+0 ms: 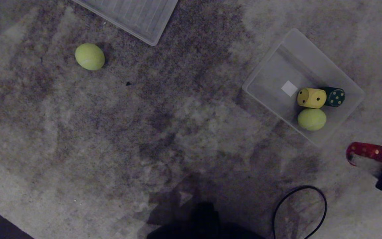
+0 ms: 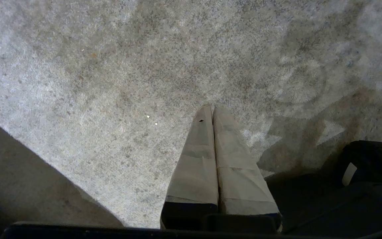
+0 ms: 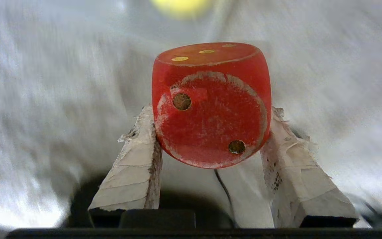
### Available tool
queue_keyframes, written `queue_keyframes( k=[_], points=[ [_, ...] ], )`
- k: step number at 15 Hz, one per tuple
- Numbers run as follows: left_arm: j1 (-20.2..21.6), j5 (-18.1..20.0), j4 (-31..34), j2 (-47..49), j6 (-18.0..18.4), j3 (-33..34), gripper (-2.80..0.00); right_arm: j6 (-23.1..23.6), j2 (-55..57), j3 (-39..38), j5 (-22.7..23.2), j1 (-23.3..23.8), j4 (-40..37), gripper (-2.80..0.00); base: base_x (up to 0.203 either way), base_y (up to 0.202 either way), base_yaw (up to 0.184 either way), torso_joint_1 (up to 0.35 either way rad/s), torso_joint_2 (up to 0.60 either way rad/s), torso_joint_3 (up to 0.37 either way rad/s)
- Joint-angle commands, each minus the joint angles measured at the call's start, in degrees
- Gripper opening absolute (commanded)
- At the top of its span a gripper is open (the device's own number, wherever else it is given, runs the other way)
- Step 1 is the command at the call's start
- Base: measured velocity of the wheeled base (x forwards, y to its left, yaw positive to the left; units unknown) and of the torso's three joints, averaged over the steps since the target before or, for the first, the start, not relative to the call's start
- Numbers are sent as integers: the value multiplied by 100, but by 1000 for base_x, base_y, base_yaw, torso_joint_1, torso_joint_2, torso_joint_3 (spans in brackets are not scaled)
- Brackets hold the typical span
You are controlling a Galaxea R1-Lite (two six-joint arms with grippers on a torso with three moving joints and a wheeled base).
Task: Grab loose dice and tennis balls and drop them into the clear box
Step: Put the toys in the box, then pick up the ball on the floor
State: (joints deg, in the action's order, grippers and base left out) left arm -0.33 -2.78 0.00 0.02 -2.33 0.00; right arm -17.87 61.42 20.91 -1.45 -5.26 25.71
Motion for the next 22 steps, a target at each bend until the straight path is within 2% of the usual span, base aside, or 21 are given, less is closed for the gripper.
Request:
queue_keyframes(
  k=[1,3,6,9,10,12,16,20,21,22],
  points=[
    [-2,-3,0,6,-4,9,-280,-143,1618,401,-35,-174,1097,-280,0,0,0,0,0,0],
    [-2,-3,0,6,-4,9,-280,-336,1925,1051,43,-250,1384,-280,0,0,0,0,0,0],
    [-2,-3,0,6,-4,9,-280,-772,1964,1620,784,-274,1467,-280,0,0,0,0,0,0],
    [-2,-3,0,6,-4,9,-280,-897,2037,1811,883,-329,1480,-280,0,0,0,0,0,0],
    [-2,-3,0,6,-4,9,-280,-976,2084,1852,886,-352,1525,0,0,0,0,0,0,0],
    [-2,-3,0,6,-4,9,-280,-1150,2084,1874,979,-406,1769,0,0,0,0,0,0,0],
    [-2,-3,0,6,-4,9,-280,-1176,1867,1801,995,-446,1749,0,0,0,0,0,0,0],
    [-2,-3,0,6,-4,9,-280,-1175,842,1015,966,-426,1490,0,0,0,0,0,0,0],
    [-2,-3,0,6,-4,9,-280,-1177,436,807,961,-419,1315,-280,0,0,0,0,0,0],
    [-2,-3,0,6,-4,9,-280,-1160,-3,566,961,-414,1050,-280,0,0,0,0,0,0]
  ],
)
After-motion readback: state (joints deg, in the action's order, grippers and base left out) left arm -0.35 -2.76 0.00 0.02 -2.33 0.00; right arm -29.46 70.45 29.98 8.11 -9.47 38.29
